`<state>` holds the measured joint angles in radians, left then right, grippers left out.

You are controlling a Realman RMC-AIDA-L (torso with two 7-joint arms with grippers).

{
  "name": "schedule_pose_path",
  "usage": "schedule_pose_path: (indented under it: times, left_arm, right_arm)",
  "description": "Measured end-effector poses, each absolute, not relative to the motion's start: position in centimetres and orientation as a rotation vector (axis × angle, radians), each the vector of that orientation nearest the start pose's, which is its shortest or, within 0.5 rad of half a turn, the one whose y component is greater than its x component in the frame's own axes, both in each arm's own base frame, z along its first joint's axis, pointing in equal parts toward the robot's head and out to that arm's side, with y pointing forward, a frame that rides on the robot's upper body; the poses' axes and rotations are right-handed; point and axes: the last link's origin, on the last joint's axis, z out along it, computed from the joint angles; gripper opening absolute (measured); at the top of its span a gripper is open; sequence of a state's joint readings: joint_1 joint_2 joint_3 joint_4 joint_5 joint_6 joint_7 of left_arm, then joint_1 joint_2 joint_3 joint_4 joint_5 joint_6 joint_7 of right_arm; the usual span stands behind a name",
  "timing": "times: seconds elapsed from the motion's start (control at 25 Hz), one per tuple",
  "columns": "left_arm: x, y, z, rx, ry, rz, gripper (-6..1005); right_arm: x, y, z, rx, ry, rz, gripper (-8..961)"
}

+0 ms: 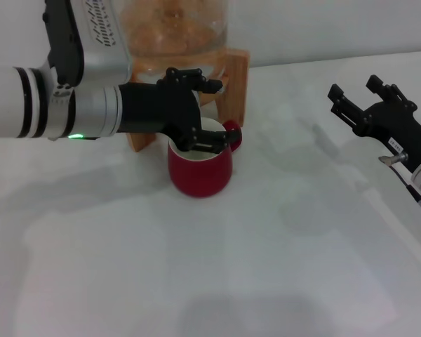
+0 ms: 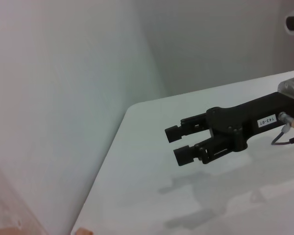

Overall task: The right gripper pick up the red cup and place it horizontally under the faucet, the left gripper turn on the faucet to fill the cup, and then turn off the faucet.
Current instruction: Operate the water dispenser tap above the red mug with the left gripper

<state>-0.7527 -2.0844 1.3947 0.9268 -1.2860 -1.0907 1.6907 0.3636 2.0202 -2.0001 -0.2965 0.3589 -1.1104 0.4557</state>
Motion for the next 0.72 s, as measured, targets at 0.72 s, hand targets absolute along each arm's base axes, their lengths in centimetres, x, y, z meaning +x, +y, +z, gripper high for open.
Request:
schedule_pose_path:
  times: [0.72]
  left_arm:
    - [-10.72,40.23,-5.34,-2.777,0.21,-0.309,846]
  right_arm:
    - [32.12,32.95,-0.5,-1.699,0.664,0.896,835]
